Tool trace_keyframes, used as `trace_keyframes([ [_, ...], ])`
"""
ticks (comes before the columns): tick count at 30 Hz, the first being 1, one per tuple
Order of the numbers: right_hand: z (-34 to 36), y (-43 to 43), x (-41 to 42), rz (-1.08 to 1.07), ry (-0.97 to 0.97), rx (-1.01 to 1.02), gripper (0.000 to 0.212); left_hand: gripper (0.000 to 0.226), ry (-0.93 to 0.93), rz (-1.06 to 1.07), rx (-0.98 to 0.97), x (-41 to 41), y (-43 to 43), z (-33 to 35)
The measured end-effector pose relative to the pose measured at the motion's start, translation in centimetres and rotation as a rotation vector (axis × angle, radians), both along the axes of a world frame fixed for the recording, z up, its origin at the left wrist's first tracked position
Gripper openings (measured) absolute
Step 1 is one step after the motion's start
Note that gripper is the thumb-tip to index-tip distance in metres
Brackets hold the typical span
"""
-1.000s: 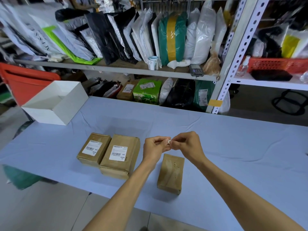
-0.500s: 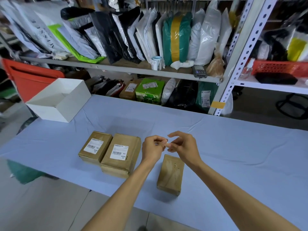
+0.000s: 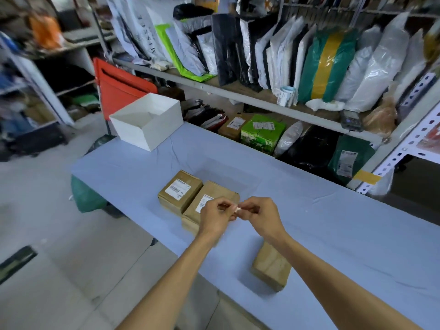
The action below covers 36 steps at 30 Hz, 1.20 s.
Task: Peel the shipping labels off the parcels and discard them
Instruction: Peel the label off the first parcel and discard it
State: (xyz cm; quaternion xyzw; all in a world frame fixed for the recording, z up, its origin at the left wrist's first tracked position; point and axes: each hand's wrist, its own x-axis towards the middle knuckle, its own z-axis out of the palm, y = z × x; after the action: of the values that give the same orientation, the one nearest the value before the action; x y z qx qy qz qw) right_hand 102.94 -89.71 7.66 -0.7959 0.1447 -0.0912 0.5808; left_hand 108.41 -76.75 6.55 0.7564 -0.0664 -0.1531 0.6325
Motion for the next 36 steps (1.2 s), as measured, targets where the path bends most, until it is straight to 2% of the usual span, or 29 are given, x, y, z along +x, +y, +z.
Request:
trace_keyframes([
  [4,0.2,5.5,3.6,0.039,-0.011,-0.053,0.006,0.013,-0.011,0.036,0.013,2.7,5.3,0.1],
  [8,0.8,11.3,7.7,0.065,-0.003,-0.046,0.011,0.007,0.014,0.096,0.010,6.0,11.1,0.7],
  [12,0.7,16.5,11.8,0.134,0.034,-0.099,0.019,0.013,-0.064,0.136,0.113,9.3,16.5,0.8],
  [15,0.6,19.6,15.0,0.133,0.040,-0.137,0.013,0.009,-0.088,0.176,0.134,11.6,19.5,0.7],
  [21,0.9,22.7,20.5,0.222,0.033,-0.182,0.006,0.007,-0.050,0.214,0.166,16.9,22.6,0.7],
  [25,0.9,23.3,25.5,0.190,0.012,-0.201,0.012,0.010,-0.044,0.202,0.182,21.9,23.1,1.1],
  [28,1.1,23.1,29.9,0.175,0.002,-0.214,0.008,0.009,-0.053,0.186,0.174,26.1,23.2,1.7],
  [32,1.6,23.0,35.2,0.177,0.041,-0.300,0.007,0.007,-0.129,0.125,0.296,32.0,23.6,2.5],
  [36,2.6,22.9,40.6,0.183,0.086,-0.387,0.008,0.014,-0.254,-0.015,0.552,37.5,24.4,3.5],
])
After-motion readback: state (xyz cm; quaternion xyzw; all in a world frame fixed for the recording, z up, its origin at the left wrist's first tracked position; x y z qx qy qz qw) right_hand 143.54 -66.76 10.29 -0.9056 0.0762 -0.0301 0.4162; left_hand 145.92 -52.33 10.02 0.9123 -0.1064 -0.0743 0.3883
